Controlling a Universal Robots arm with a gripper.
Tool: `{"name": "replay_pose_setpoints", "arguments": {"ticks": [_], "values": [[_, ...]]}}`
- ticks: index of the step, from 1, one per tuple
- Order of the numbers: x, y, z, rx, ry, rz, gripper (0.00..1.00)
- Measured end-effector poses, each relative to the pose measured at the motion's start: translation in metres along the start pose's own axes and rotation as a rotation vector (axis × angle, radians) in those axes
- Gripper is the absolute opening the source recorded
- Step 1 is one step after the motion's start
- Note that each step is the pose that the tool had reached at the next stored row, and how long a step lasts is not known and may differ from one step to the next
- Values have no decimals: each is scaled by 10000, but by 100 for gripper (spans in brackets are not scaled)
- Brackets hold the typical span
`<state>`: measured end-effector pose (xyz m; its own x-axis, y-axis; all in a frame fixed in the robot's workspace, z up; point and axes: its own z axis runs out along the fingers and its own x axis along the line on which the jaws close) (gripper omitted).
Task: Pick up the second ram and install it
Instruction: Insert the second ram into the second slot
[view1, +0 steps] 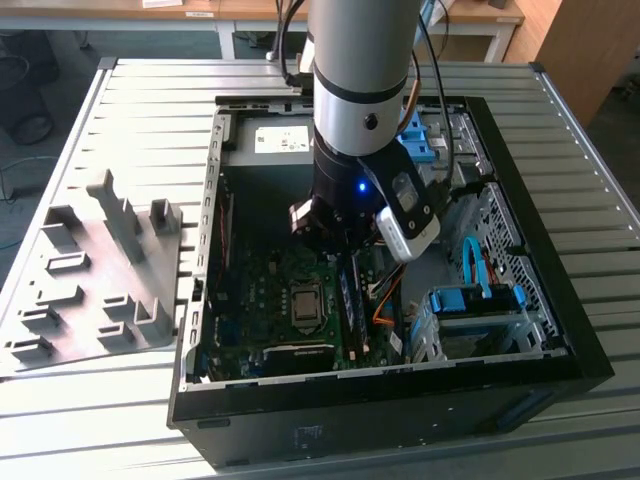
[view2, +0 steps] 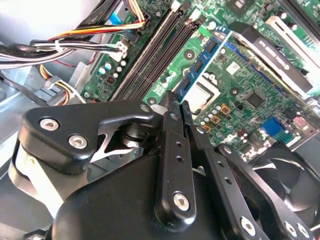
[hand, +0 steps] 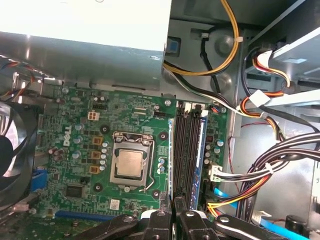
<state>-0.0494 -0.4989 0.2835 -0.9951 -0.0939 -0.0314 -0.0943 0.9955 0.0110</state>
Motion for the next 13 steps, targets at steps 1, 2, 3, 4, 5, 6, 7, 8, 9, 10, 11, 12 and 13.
{"name": "replay_pose_setpoints", "arguments": {"ticks": [1,2,3,4,5,6,7,8,9,10,11,12,13], "values": [[0,0,0,2,-1,46,14],[0,0,0,3,-1,86,14],[0,0,0,4,-1,130,14],[0,0,0,5,-2,171,14],[0,0,0,7,-2,214,14],[0,0,1,8,-3,256,14],[0,0,1,9,-3,297,14],[0,0,1,11,-4,338,14],[0,0,1,12,-4,380,14],[0,0,1,14,-4,417,14],[0,0,1,14,-5,455,14],[0,0,1,16,-5,492,14],[0,0,1,17,-6,531,14]]}}
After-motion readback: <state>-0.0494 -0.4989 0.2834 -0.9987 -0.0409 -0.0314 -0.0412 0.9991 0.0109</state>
